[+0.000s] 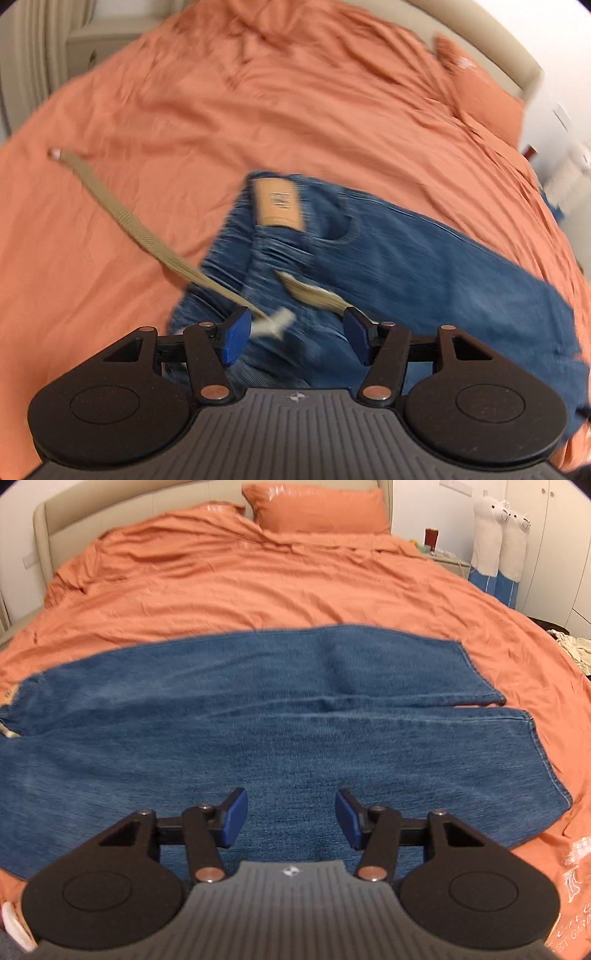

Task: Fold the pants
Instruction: 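Grasp the jeans waistband with the left tool while the right tool moves to the leg hems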

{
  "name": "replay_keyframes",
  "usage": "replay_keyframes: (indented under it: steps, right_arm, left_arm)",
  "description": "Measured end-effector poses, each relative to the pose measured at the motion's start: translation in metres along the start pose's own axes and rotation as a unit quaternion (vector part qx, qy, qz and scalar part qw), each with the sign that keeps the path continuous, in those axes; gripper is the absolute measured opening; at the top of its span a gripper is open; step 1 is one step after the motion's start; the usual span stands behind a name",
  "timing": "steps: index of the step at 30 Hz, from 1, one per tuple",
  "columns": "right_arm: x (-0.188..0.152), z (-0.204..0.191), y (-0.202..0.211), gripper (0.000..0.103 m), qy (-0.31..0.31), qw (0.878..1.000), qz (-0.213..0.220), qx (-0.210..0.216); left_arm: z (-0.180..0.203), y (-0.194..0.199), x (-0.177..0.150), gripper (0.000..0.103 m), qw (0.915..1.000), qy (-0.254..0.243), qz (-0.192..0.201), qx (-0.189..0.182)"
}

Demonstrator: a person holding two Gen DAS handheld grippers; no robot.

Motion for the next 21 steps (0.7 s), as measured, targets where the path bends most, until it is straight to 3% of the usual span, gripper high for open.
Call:
replay_keyframes:
  steps: [4,7,12,14,15,16,18,19,21]
  right_arm:
    - [0.000,-0.002,-0.018,0.051,0.011,1.000,-0.019,-0.011]
    - [0.001,-0.002,-0.030,0.051,0.010,0.999,-0.030,-0.020]
    - [0.002,-0.003,-0.043,0.051,0.014,0.999,-0.039,-0.034]
    - [0.001,-0.004,-0.047,0.051,0.019,0.998,-0.044,-0.038]
    - [0.000,-0.005,-0.047,0.051,0.021,0.998,-0.046,-0.041]
    - [-0.001,-0.005,-0.048,0.051,0.022,0.998,-0.047,-0.044]
    - [-0.002,-0.004,-0.048,0.051,0.020,0.997,-0.048,-0.048]
    - [-0.001,-0.002,-0.047,0.051,0.018,0.997,-0.047,-0.050]
    - [-0.001,-0.001,-0.046,0.051,0.015,0.997,-0.047,-0.053]
  left_arm:
    - [-0.027,-0.035,0.011,0.068,0.9996,0.022,-0.016,-0.012]
    - [-0.029,-0.058,0.014,0.070,0.9982,0.022,-0.037,-0.041]
    - [-0.028,-0.077,0.026,0.071,0.9967,0.017,-0.028,-0.074]
    - [-0.021,-0.077,0.028,0.057,0.9961,0.005,-0.023,-0.085]
    - [-0.015,-0.075,0.028,0.029,0.9952,-0.002,-0.022,-0.095]
    - [-0.010,-0.074,0.028,0.016,0.9948,-0.005,-0.021,-0.100]
    - [-0.002,-0.066,0.028,0.008,0.9953,-0.016,-0.004,-0.095]
    - [-0.001,-0.059,0.031,0.006,0.9974,-0.019,0.012,-0.069]
    - [0.009,-0.034,0.042,0.005,0.9963,-0.033,0.064,-0.048]
Point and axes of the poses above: each gripper's, at about its wrist camera, not at the fingertips, and y roughly against the way its jaws point, z to its right, x to its top, the point moved 10 cm from there along -y, roughly the way its jaws point, and after that the axes turned 2 degrees about x, right-handed, at the moved point
